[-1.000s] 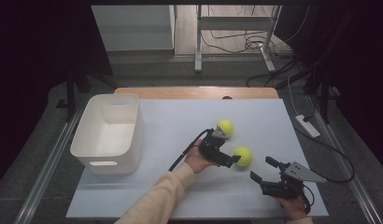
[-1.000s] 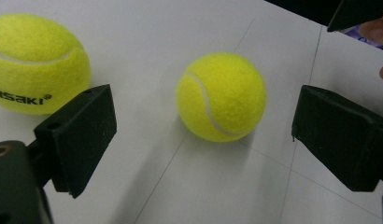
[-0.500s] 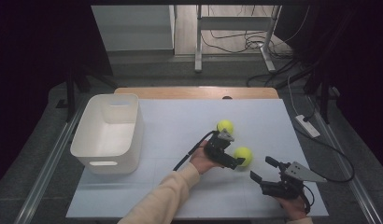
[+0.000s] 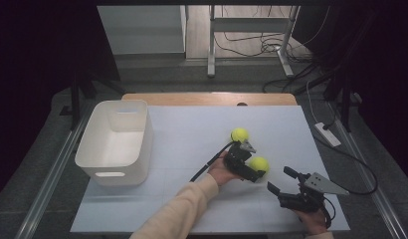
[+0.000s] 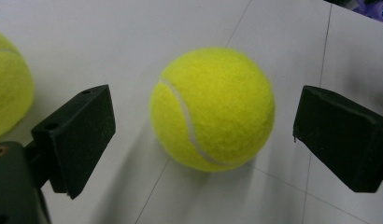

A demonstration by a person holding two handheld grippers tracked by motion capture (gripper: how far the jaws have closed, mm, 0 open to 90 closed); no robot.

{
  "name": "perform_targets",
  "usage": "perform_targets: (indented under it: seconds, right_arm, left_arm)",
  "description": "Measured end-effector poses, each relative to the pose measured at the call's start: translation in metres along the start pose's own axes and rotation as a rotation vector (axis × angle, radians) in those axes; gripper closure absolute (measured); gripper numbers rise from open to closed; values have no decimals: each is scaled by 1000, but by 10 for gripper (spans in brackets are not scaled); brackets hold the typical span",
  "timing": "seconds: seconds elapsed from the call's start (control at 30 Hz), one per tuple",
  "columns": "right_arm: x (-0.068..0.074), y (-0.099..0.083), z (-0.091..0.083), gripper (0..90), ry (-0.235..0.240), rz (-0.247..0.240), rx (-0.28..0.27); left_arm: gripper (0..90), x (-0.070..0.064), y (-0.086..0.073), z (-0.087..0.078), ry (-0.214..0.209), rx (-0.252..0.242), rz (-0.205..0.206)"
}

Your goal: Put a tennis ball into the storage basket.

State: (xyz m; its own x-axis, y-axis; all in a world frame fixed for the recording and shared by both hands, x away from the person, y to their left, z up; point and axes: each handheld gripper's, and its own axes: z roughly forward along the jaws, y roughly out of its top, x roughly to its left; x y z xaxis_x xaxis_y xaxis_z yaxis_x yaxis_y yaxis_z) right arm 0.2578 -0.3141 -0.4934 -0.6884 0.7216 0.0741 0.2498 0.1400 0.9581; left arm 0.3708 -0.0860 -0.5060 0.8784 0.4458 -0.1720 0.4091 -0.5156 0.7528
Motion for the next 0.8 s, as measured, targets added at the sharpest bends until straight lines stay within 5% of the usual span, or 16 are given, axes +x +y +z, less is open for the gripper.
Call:
perform_targets:
  seconds: [0.4, 0.53, 0.6, 0.8]
  right_arm:
    - [-1, -1, -1, 140, 0, 2, 5]
    - [-2, -1, -1, 140, 0, 2, 3]
    - [-2, -1, -1, 140, 0, 2, 6]
    - [-2, -2, -1, 140, -1, -1, 8]
  left_arm:
    - [83, -2, 2, 19, -21, 28, 1]
    - [138, -1, 1, 22, -32, 40, -6]
    - [240, 0, 1, 23, -34, 45, -6]
    - [261, 1, 1, 21, -37, 50, -4]
